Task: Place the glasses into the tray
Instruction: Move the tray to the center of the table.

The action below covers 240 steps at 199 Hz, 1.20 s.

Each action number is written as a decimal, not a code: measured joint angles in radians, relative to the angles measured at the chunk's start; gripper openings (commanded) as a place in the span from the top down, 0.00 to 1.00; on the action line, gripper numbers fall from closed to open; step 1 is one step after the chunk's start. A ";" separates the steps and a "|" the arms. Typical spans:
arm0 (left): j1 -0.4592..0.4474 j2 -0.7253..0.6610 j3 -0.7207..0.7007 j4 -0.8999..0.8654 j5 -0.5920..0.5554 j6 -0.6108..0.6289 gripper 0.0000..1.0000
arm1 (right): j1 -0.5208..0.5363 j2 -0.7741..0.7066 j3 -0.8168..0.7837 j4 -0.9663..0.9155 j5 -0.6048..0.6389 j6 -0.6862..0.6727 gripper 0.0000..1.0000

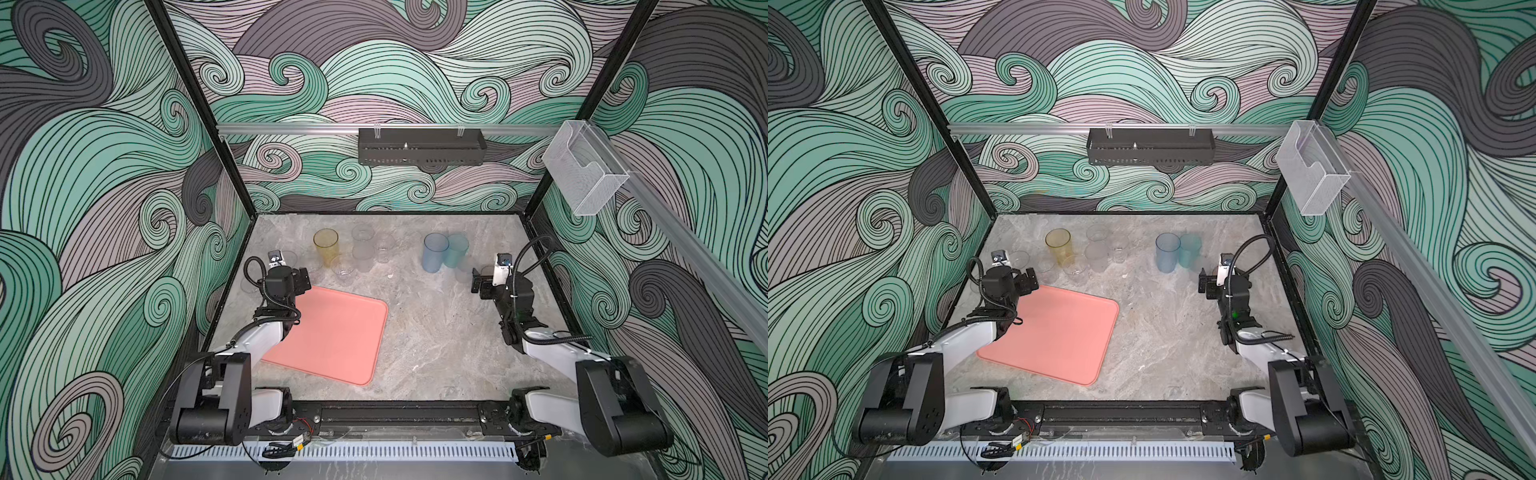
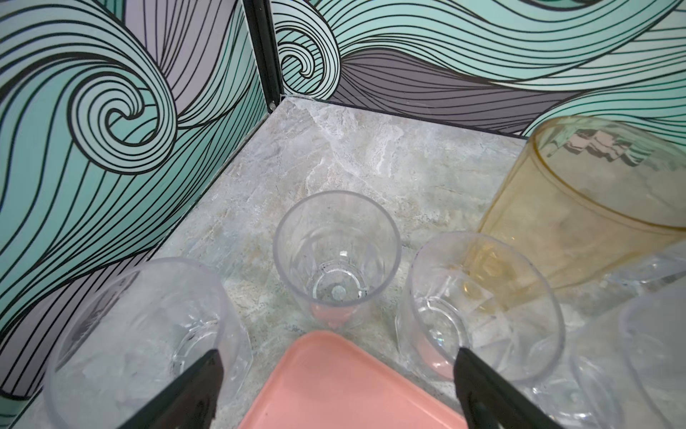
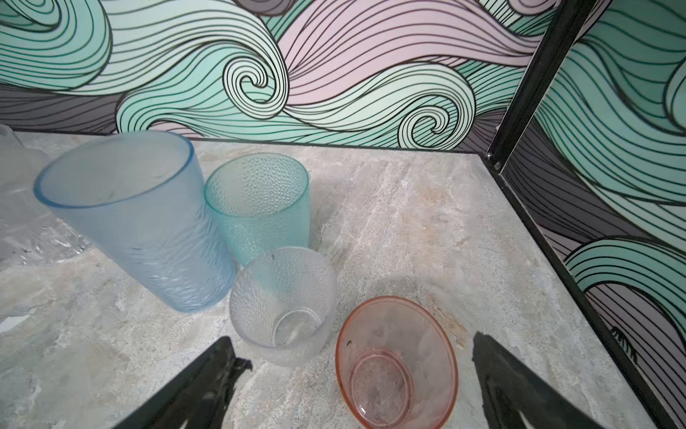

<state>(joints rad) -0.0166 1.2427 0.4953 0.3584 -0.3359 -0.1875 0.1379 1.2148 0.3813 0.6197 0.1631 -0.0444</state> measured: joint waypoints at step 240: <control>-0.121 -0.343 0.305 -0.745 0.402 -0.359 0.16 | 0.632 -0.090 0.554 -1.388 0.047 0.851 0.32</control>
<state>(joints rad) -0.1375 0.8997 0.8005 -0.3870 0.0658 -0.5461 0.7696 1.1252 0.9352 -0.7681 0.2104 0.8066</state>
